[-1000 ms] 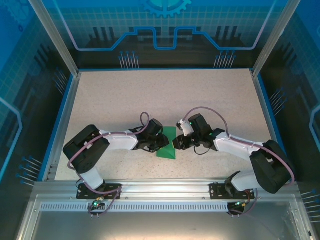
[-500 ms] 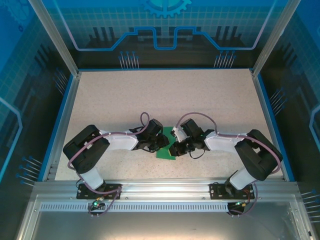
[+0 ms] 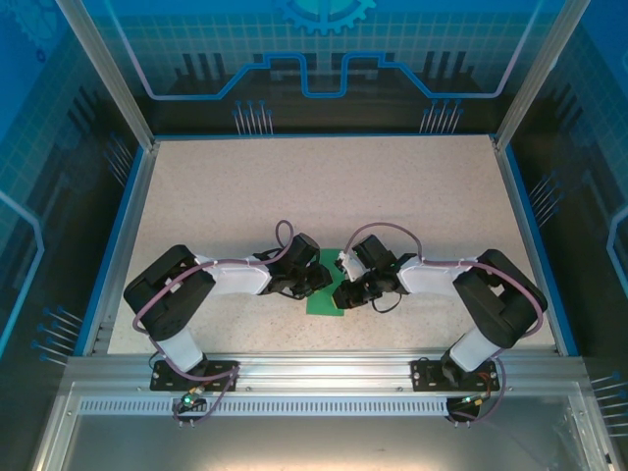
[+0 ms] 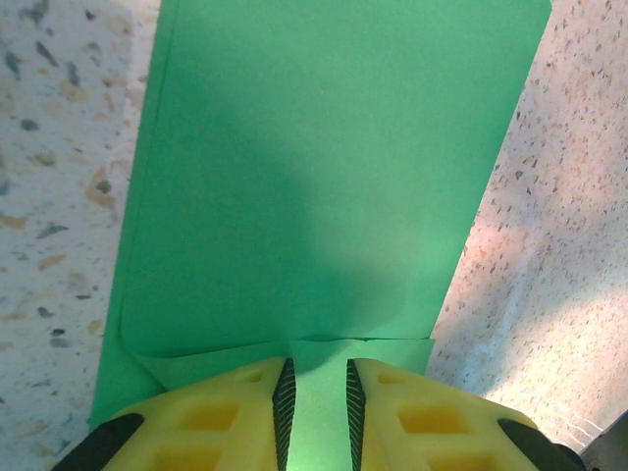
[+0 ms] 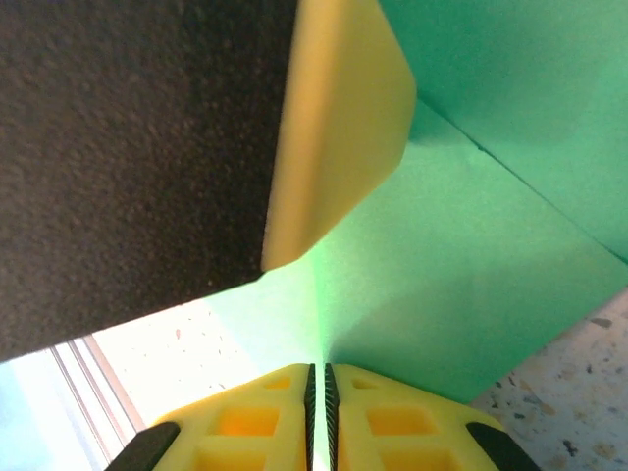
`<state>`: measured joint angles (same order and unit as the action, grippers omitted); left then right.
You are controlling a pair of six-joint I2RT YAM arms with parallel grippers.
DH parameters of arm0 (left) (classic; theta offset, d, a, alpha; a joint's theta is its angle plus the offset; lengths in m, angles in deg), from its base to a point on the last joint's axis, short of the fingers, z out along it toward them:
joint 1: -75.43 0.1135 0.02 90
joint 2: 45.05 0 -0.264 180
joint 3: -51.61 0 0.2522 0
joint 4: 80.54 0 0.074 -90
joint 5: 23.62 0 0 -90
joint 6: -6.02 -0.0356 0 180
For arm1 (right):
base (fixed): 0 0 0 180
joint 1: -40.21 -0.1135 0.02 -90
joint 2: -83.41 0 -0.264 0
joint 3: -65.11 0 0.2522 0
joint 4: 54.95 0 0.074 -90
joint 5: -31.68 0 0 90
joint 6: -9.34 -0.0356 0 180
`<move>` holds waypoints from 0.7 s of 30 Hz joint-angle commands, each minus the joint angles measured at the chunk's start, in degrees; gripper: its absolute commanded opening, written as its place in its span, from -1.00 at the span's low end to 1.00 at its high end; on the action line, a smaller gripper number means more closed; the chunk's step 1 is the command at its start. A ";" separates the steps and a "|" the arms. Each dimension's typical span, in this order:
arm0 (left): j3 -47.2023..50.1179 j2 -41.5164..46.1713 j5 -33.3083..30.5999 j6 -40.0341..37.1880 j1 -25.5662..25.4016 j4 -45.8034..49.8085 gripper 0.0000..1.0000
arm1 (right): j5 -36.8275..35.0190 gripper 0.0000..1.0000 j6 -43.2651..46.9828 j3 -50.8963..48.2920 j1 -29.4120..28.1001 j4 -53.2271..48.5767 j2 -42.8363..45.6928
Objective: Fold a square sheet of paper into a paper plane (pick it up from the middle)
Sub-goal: Fold the triangle a second time at the center of the table.
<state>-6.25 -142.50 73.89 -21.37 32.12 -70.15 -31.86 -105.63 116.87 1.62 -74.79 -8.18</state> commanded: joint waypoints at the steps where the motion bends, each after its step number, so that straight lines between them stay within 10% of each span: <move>1: 0.28 -0.94 -0.83 -1.44 -0.55 4.16 -0.47 | 0.30 -0.70 1.04 -0.09 -0.61 -2.44 -1.11; 21: 0.52 -1.10 -1.16 -1.44 -0.56 4.31 -0.47 | 1.81 -0.69 1.09 -4.32 -0.61 -6.25 1.21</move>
<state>-6.25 -142.50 73.75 -21.39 31.62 -70.09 -31.49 -105.23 114.79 1.62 -74.69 -7.64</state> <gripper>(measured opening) 0.264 0.154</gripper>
